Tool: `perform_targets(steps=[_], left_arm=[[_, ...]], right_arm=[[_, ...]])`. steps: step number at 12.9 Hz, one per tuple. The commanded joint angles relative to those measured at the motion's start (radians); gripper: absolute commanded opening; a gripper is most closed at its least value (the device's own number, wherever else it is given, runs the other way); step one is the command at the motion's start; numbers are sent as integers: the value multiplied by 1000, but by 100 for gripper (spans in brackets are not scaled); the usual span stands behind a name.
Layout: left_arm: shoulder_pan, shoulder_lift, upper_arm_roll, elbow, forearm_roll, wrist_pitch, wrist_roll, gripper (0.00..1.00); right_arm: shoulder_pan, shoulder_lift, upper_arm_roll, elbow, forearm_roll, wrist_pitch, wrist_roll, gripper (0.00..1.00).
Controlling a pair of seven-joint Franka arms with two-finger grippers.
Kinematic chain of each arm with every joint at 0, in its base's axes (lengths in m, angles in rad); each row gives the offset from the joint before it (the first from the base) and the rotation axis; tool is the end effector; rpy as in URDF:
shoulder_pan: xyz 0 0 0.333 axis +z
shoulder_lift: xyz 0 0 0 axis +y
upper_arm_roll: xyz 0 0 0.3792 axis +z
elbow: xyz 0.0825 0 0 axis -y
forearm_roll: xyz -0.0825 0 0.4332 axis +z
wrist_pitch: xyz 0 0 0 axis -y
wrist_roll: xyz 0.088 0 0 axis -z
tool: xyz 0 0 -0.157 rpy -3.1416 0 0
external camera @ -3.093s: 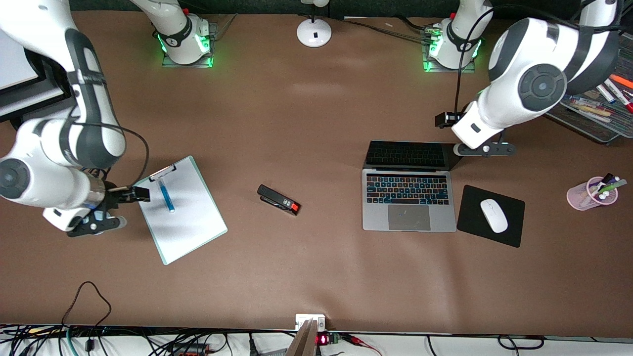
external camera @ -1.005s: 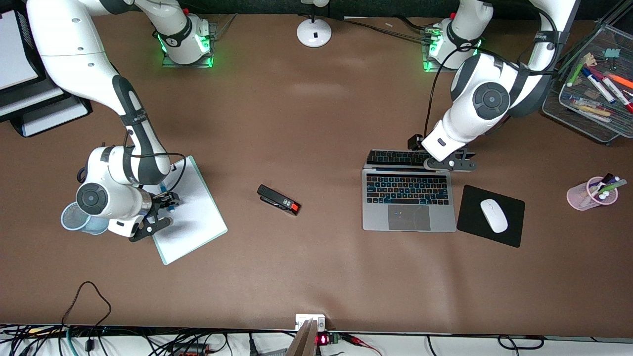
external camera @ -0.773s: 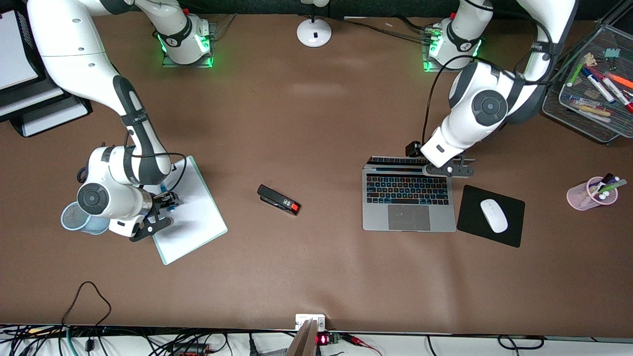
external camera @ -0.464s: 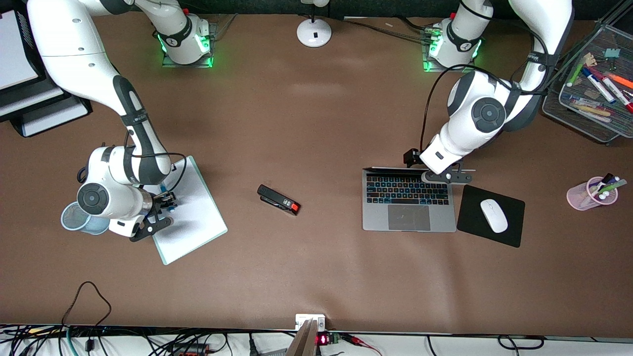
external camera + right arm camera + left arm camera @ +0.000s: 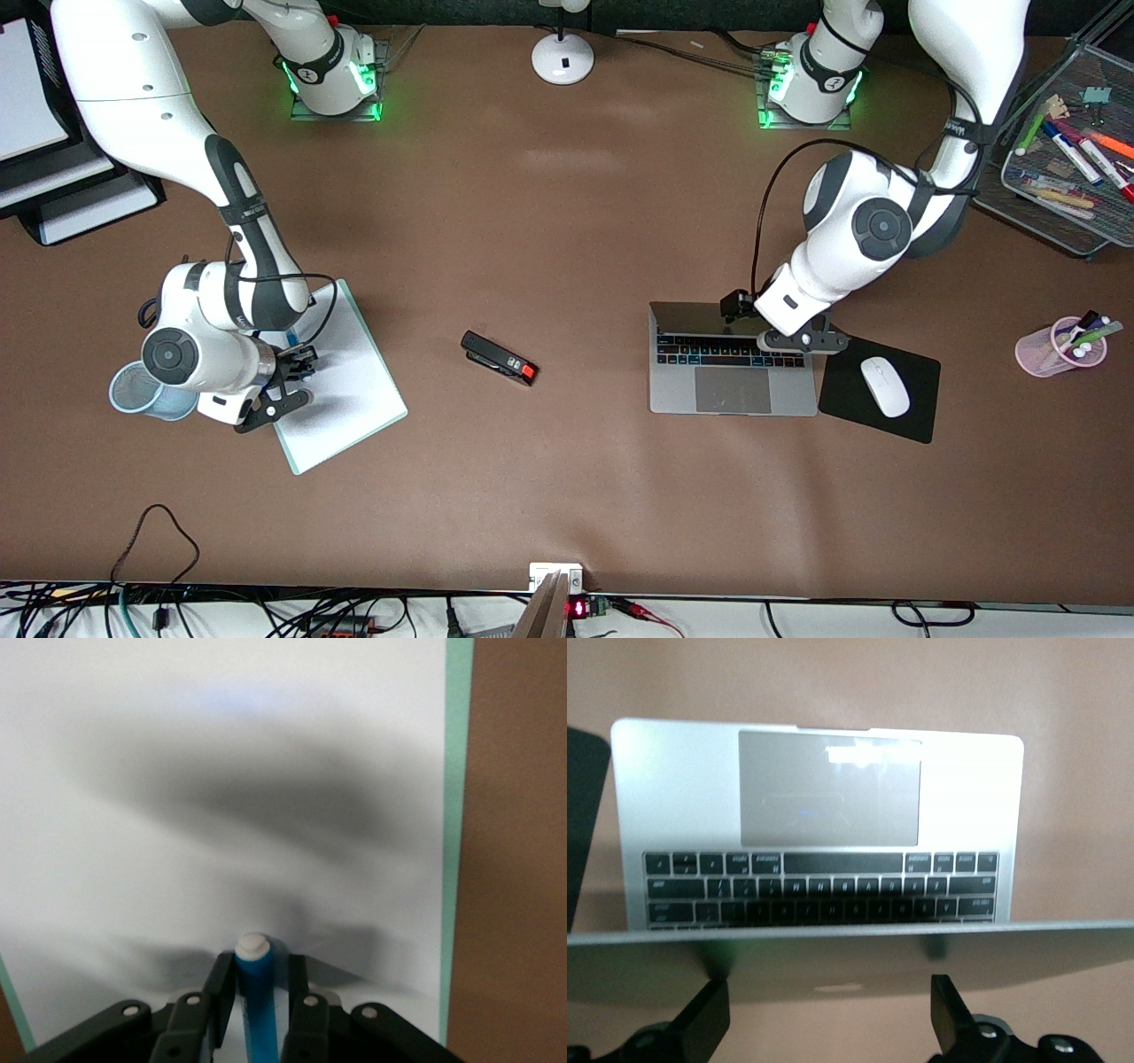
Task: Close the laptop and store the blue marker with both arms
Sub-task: 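Push the laptop lid shut with the left gripper while the right gripper lifts the marker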
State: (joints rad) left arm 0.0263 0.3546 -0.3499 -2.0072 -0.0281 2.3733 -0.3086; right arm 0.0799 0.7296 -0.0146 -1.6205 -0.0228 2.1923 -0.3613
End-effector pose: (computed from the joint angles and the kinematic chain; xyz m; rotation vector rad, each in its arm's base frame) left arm 0.6305 -0.2070 0.2678 2.9995 0.0404 -0.0198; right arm 0.7412 0.0477 0.1461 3.0508 0.6891 -0.2509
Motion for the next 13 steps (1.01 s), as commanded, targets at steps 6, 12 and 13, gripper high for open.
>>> perform_targets(steps=[6,12,13], left_arm=[[3,121,16,33,-6,141,0,100],[-2,188,31,33,-6,240,5,100],[-2,198,31,33,-6,256,5,100]], right_arm=[[8,-6,2,-2,-3,0,21,16],[8,-45,2,23,-8,-19,15,3],[8,-47,2,43,-6,-41,15,2]])
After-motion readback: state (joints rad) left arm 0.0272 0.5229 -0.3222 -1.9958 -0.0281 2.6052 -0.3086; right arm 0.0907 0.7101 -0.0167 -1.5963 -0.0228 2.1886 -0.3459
